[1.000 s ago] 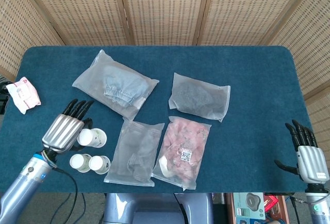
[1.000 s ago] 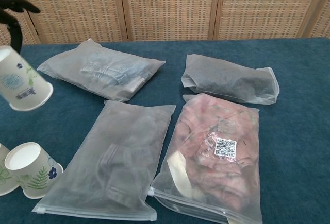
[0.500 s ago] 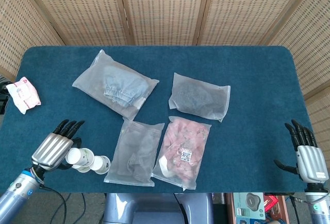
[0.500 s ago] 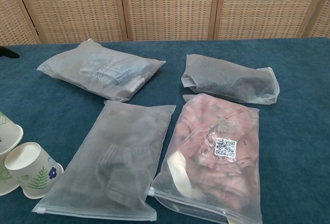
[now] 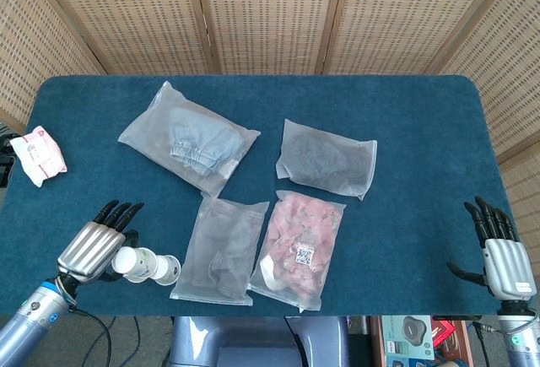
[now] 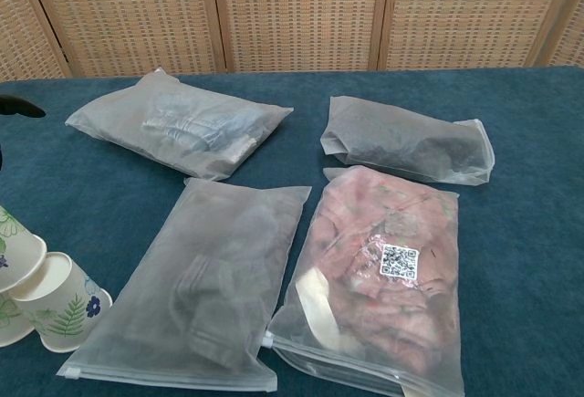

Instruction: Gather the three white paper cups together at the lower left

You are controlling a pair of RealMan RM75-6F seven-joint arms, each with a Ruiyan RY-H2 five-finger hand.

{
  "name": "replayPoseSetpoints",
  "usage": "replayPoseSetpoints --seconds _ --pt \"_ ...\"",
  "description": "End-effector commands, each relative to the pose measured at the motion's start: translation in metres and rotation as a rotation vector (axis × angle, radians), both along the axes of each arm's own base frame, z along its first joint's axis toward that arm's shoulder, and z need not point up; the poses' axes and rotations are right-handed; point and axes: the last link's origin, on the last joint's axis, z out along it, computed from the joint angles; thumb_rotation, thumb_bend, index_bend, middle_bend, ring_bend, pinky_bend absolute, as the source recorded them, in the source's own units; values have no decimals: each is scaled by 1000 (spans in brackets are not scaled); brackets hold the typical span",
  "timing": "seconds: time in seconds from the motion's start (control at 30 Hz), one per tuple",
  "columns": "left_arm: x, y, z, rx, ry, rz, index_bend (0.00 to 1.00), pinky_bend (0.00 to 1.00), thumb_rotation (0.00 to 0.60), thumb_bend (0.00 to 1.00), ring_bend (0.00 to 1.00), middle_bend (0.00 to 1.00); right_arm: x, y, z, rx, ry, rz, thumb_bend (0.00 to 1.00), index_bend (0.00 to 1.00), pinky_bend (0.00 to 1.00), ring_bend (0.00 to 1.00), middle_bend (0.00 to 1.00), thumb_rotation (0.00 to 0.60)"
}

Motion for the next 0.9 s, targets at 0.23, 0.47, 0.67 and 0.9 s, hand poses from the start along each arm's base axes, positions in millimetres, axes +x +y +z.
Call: replayPoseSetpoints --seconds 0.23,0.47,0.67,0.9 --pt "0 1 -2 -10 23 3 338 0 600 149 0 0 0 0 0 -3 0 4 94 0 0 0 0 600" --pt "1 1 0 3 22 5 232 0 600 148 0 0 0 1 0 -6 -1 3 93 0 0 0 0 600" --pt "6 -2 6 0 -3 9 192 0 600 148 0 0 1 1 0 -4 1 4 93 0 0 0 0 600" --pt "17 -13 26 -4 -17 -12 169 0 600 148 0 0 1 1 -1 -6 5 -1 93 0 0 0 0 600"
